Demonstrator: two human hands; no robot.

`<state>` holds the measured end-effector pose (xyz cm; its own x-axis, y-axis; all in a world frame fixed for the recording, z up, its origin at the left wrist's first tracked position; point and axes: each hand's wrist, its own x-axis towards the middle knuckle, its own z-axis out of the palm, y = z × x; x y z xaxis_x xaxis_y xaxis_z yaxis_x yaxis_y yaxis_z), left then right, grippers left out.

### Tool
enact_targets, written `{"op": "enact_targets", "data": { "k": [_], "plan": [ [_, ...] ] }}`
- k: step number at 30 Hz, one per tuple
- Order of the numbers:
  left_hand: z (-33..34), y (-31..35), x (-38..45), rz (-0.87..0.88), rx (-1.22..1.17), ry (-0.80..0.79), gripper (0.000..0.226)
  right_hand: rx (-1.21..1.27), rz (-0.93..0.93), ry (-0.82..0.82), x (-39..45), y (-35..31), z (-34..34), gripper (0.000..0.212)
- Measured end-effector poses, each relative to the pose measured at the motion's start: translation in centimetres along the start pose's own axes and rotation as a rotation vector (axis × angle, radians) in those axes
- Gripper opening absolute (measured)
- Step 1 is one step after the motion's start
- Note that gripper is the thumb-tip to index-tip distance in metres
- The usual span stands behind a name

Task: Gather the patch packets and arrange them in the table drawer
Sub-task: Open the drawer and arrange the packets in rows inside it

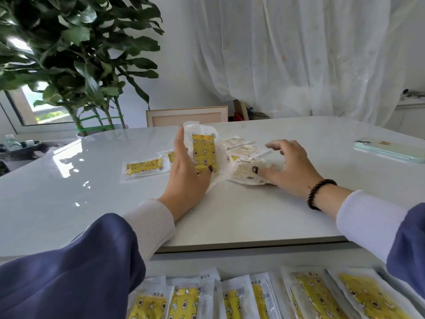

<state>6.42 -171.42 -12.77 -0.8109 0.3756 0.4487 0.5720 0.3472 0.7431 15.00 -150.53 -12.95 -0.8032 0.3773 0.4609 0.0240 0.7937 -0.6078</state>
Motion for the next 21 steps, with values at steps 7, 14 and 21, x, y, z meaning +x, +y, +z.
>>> {"op": "enact_targets", "data": {
  "k": [7, 14, 21],
  "plan": [
    [-0.1, -0.8, 1.4, -0.180, 0.117, 0.005, 0.066, -0.344, -0.038, -0.423, -0.5, -0.9, 0.5, 0.074],
    [0.0, -0.7, 1.4, -0.268, 0.038, 0.011, 0.061, -0.505, -0.020, -0.341, -0.3, -0.8, 0.3, 0.075],
    [0.0, -0.5, 1.3, -0.245, 0.018, -0.014, 0.047, -0.872, -0.192, -0.417, 0.3, -2.7, 0.4, 0.049]
  ]
}}
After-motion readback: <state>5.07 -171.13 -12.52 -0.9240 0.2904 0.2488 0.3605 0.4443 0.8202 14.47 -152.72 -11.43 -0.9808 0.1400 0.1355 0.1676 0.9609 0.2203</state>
